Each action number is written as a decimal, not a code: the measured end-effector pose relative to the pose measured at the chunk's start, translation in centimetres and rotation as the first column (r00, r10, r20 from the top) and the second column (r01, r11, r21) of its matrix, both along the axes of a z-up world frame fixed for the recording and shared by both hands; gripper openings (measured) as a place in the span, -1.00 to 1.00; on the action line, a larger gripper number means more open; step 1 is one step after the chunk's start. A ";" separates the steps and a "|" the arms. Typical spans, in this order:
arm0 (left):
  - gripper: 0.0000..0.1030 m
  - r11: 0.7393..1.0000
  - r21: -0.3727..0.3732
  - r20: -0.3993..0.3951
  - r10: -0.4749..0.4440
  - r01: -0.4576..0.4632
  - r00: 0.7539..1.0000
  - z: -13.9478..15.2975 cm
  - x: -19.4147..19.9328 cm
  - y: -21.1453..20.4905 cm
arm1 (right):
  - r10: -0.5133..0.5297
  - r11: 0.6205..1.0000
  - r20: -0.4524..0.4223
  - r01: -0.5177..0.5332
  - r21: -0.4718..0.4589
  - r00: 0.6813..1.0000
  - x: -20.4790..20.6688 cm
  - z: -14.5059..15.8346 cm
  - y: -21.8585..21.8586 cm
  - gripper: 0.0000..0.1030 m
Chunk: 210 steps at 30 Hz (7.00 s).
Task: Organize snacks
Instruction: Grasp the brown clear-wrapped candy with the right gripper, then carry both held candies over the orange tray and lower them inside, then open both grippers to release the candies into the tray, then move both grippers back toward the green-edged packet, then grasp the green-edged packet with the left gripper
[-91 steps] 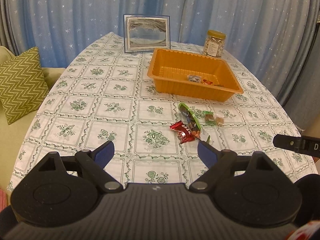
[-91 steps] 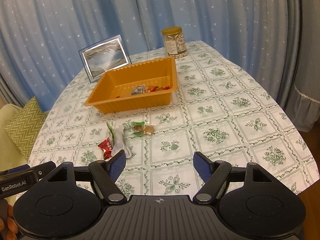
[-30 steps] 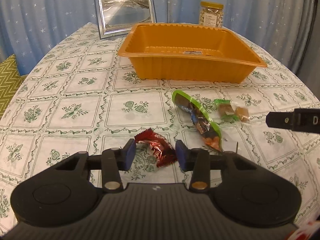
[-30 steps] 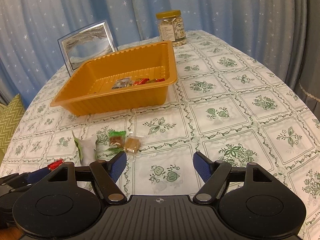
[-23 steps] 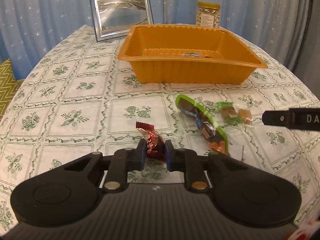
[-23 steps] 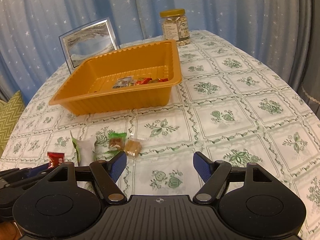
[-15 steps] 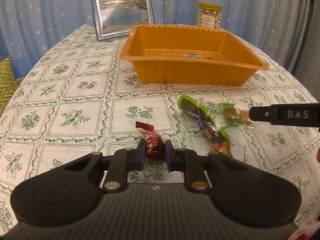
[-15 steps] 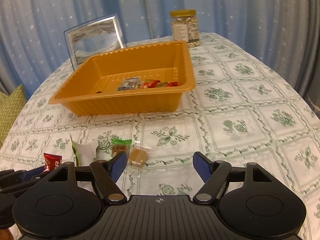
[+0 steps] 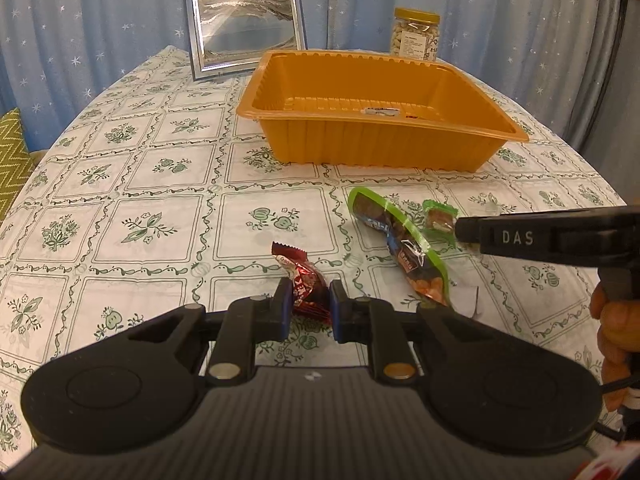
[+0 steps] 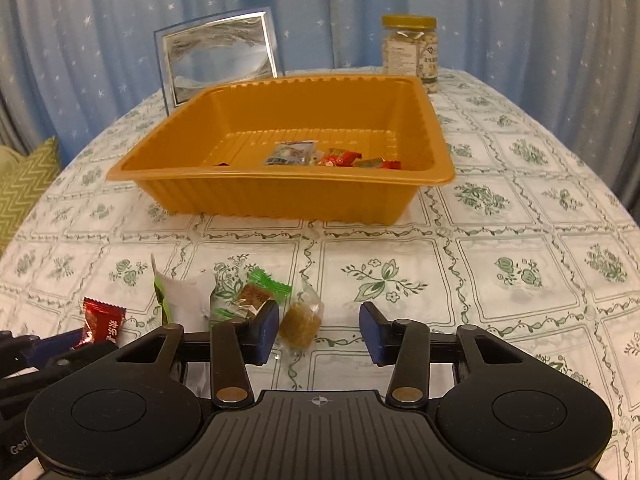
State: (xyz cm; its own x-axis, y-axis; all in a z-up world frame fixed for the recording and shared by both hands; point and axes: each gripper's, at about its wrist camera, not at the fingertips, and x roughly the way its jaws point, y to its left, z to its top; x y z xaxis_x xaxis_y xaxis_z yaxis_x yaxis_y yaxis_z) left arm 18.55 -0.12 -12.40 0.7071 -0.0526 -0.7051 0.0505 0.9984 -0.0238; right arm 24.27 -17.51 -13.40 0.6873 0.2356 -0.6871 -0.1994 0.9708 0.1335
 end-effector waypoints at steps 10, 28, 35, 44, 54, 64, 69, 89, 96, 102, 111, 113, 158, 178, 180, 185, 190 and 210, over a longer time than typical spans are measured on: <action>-0.67 1.000 0.002 -0.002 0.000 0.000 1.000 0.7 -1.4 -0.2 | -0.007 1.000 0.022 0.007 -0.009 1.000 -1.9 1.3 -0.5 -0.60; -0.67 0.999 -0.033 0.024 0.009 -0.008 1.000 5.8 -8.0 -0.8 | -0.054 0.996 0.002 0.054 0.069 0.999 -11.6 5.7 -2.6 -0.60; -0.67 0.999 -0.039 0.035 0.012 -0.011 0.999 7.1 -9.9 -0.7 | -0.048 0.996 0.022 0.047 0.078 0.999 -13.7 7.2 -2.7 -0.60; -0.67 0.999 -0.044 0.057 0.008 -0.005 0.998 8.6 -10.9 -0.8 | -0.047 0.997 0.044 0.044 0.066 0.998 -14.9 8.7 -2.7 -0.60; -0.67 0.999 -0.049 0.075 0.005 -0.001 0.997 9.4 -10.9 -1.0 | -0.050 0.997 0.059 0.047 0.053 0.997 -15.4 9.4 -2.9 -0.60; -0.67 0.998 -0.068 0.084 -0.001 0.007 0.996 10.0 -8.9 -1.0 | -0.055 0.997 0.064 0.052 0.049 0.996 -13.7 9.8 -3.3 -0.60; -0.67 0.997 -0.074 0.098 -0.009 0.016 0.995 10.7 -6.8 -1.1 | -0.047 0.998 0.084 0.043 0.044 0.995 -11.8 10.5 -3.3 -0.60; -0.67 0.992 -0.031 0.118 -0.119 0.124 0.986 10.9 10.3 -1.8 | -0.036 0.996 0.082 0.028 0.090 0.996 4.3 12.1 -4.0 -0.60; -0.65 0.988 -0.010 0.116 -0.153 0.156 0.981 9.6 14.6 -2.5 | -0.049 0.994 0.066 0.042 0.103 0.997 7.4 11.2 -4.2 -0.60; -0.36 0.992 -0.006 0.118 -0.125 0.126 0.985 8.8 15.0 -1.4 | -0.048 0.992 0.043 0.043 0.115 0.998 8.0 10.0 -4.5 -0.60; -0.32 0.999 -0.040 0.118 -0.023 0.028 0.993 8.3 11.9 1.8 | -0.044 0.988 0.031 0.038 0.152 0.999 9.0 9.7 -4.2 -0.60; -0.31 1.000 -0.019 0.131 -0.016 0.019 0.991 8.5 11.1 1.9 | -0.037 0.985 0.043 0.029 0.169 0.998 9.4 9.9 -3.9 -0.59; 0.14 0.991 -0.098 0.082 0.103 -0.095 0.991 10.4 -11.6 2.0 | -0.121 0.976 0.004 0.119 0.182 0.993 -14.6 11.1 -4.9 0.20; 0.14 0.983 -0.161 0.030 0.096 -0.090 0.995 7.8 -9.2 0.7 | -0.167 0.971 -0.023 0.168 0.173 0.986 -13.6 8.9 -6.2 0.20; 0.14 0.981 -0.170 0.024 0.093 -0.087 0.995 7.2 -8.4 0.3 | -0.178 0.966 -0.029 0.180 0.185 0.984 -13.3 8.7 -6.5 0.20; 0.12 0.976 -0.201 0.010 0.090 -0.087 0.996 5.6 -5.5 -0.9 | -0.198 0.960 -0.039 0.201 0.195 0.980 -12.1 8.1 -7.2 0.20; 0.01 0.977 -0.206 -0.001 0.063 -0.062 0.998 3.8 -2.4 -2.8 | -0.216 0.954 -0.060 0.224 0.198 0.975 -10.8 7.2 -7.9 0.20; -0.60 0.992 -0.120 -0.055 0.021 -0.028 0.998 0.0 3.0 -4.9 | -0.219 0.946 -0.117 0.240 0.218 0.969 -7.4 5.1 -8.7 0.20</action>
State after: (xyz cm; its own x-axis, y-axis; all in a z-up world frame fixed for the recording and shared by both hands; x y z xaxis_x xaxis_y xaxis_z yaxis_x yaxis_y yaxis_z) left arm 21.58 -5.05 -12.38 0.6707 -0.1231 -0.7315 0.0216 0.9890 -0.1466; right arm 16.84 -26.17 -8.33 0.6789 0.2373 -0.6948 0.0482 0.9298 0.3648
